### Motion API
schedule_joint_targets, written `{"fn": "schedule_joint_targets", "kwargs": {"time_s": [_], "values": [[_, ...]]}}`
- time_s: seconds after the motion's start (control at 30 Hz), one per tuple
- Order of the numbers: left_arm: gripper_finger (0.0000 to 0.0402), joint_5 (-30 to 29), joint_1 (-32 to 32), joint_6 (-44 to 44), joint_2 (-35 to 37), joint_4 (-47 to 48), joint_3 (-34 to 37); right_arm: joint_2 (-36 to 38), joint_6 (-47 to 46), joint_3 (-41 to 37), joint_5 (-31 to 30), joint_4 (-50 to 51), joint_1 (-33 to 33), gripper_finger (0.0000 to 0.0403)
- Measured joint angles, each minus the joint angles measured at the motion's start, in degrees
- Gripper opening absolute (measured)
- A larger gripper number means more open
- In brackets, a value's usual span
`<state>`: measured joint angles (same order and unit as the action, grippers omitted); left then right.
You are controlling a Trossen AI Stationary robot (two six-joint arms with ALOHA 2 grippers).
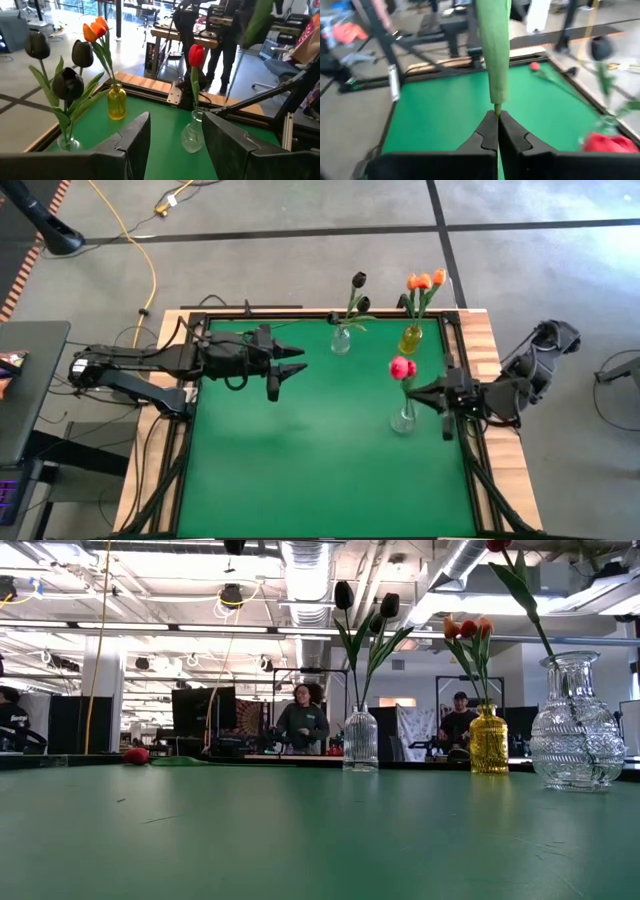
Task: Sort flowers into vase by color
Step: Put the bottom red flower into the bottom transparent vase
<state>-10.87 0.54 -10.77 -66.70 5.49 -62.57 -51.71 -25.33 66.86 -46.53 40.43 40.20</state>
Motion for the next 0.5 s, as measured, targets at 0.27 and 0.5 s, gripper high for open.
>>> {"fn": "schedule_joint_targets", "kwargs": {"time_s": [0.27,0.5], "values": [[0.0166,0.0,0.0,-2.4,0.0,3.0,0.0,8.7,-9.0,-13.2,-12.3,-0.8,5.0,0.0025],[0.0166,-0.1,0.0,-2.6,0.0,3.3,0.0,11.4,-6.5,-21.7,-21.2,-7.7,8.0,0.0024]]}}
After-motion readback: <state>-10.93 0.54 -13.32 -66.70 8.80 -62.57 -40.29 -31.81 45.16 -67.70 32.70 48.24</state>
